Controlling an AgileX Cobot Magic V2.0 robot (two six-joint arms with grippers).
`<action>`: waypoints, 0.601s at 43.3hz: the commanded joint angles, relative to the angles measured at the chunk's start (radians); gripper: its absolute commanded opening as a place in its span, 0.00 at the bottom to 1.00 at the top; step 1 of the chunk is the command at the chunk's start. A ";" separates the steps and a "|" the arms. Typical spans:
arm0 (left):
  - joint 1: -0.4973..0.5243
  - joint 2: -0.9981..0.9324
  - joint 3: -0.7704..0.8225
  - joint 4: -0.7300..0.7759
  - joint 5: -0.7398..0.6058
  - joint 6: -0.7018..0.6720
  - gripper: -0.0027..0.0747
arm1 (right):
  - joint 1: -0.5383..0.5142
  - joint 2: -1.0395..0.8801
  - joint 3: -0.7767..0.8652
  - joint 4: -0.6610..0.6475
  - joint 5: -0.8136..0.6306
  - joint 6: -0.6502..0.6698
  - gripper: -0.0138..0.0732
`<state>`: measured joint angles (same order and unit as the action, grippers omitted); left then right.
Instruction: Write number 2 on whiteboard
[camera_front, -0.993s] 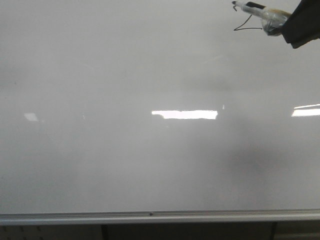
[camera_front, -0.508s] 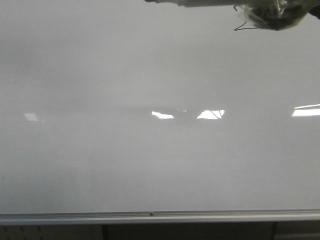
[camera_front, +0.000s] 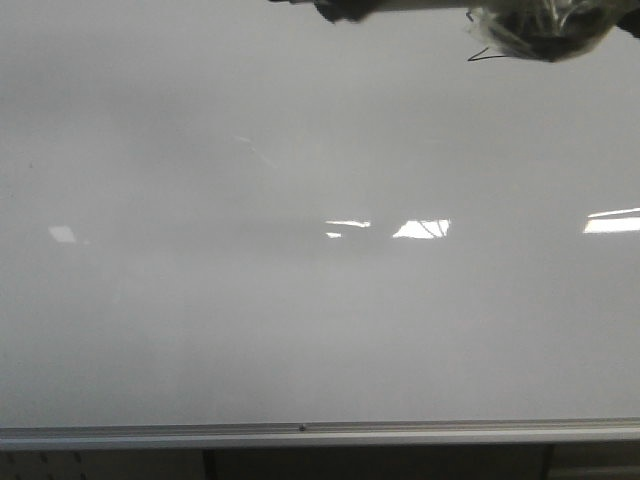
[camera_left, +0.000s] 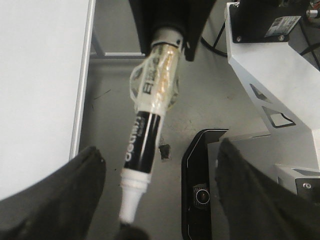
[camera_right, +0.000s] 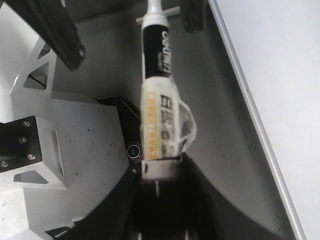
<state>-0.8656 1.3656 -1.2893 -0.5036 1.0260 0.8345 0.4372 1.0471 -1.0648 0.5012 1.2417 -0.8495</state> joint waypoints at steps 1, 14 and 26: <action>-0.008 0.010 -0.047 -0.031 -0.037 0.000 0.63 | 0.004 -0.017 -0.032 0.047 0.049 -0.015 0.24; -0.008 0.034 -0.058 -0.035 -0.038 0.001 0.45 | 0.004 -0.017 -0.032 0.047 0.049 -0.015 0.24; -0.008 0.034 -0.059 -0.050 -0.047 0.001 0.11 | 0.004 -0.017 -0.032 0.047 0.049 -0.015 0.24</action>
<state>-0.8656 1.4294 -1.3145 -0.5058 1.0272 0.8391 0.4372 1.0471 -1.0648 0.4991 1.2397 -0.8519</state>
